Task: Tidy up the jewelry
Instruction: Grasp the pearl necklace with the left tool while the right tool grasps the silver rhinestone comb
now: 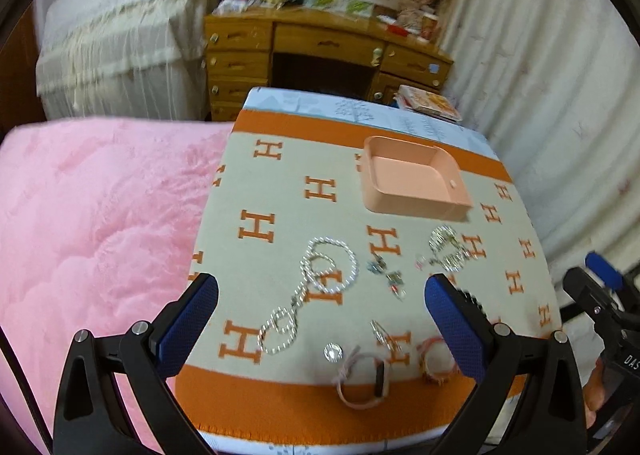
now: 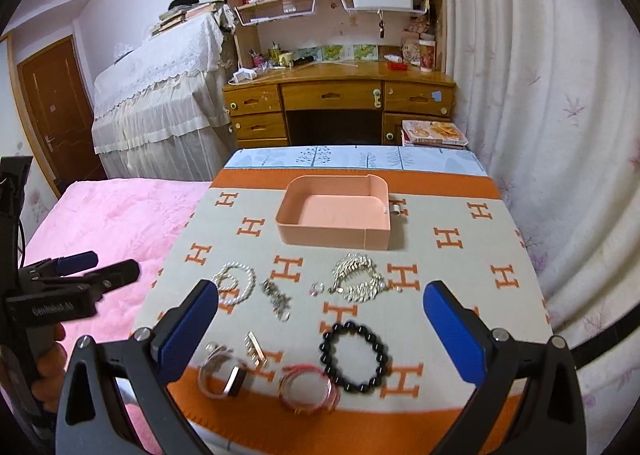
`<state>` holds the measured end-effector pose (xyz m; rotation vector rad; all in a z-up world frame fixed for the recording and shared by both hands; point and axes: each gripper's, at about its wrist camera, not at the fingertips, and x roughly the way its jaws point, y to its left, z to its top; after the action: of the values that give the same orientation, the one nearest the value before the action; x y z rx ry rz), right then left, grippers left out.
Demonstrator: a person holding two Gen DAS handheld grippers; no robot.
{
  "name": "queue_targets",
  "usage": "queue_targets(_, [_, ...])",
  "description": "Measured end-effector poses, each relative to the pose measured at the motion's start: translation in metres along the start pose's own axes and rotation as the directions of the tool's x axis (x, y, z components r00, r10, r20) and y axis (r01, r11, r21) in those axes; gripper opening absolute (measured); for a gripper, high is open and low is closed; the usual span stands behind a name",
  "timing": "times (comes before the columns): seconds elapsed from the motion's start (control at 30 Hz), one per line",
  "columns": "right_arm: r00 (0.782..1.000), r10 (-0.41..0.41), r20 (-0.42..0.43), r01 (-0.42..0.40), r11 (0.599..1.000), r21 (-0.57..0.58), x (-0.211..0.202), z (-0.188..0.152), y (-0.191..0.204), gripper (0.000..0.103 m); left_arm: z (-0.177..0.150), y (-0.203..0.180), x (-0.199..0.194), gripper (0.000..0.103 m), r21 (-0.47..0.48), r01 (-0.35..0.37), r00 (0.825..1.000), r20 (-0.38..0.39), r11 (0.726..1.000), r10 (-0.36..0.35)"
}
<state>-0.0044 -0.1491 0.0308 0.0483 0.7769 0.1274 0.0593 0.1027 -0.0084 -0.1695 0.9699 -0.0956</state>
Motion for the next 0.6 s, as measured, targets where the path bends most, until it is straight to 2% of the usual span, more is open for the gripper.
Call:
queue_targets(0.1, [0.999,0.003,-0.039,-0.002,1.0,0.03,0.027,0.013,-0.016,0.101,0.015,0.016,0.032,0.102,-0.038,-0.021,0.998,-0.053,0.999,0.019])
queue_targets(0.23, [0.99,0.02,-0.137,-0.007,0.996,0.094,0.068,0.021,-0.044,0.087,0.024,0.023,0.08,0.102,-0.027,-0.06,0.989,-0.135,0.998,0.056])
queue_targets(0.3, [0.98,0.045,-0.193,-0.019,0.991,0.136,0.088,0.021,-0.058,0.083,0.026,0.024,0.108,0.102,-0.009,-0.092,0.979,-0.185,0.996,0.089])
queue_targets(0.43, [0.956,0.056,-0.288,0.0,0.982,0.19,0.126,0.011,-0.084,0.074,0.023,0.019,0.158,0.092,0.016,-0.093,0.951,-0.296,0.996,0.093])
queue_targets(0.6, [0.925,0.071,-0.373,0.013,0.976,0.218,0.167,0.0,-0.102,0.063,0.022,0.009,0.192,0.081,0.053,-0.104,0.927,-0.357,0.993,0.116])
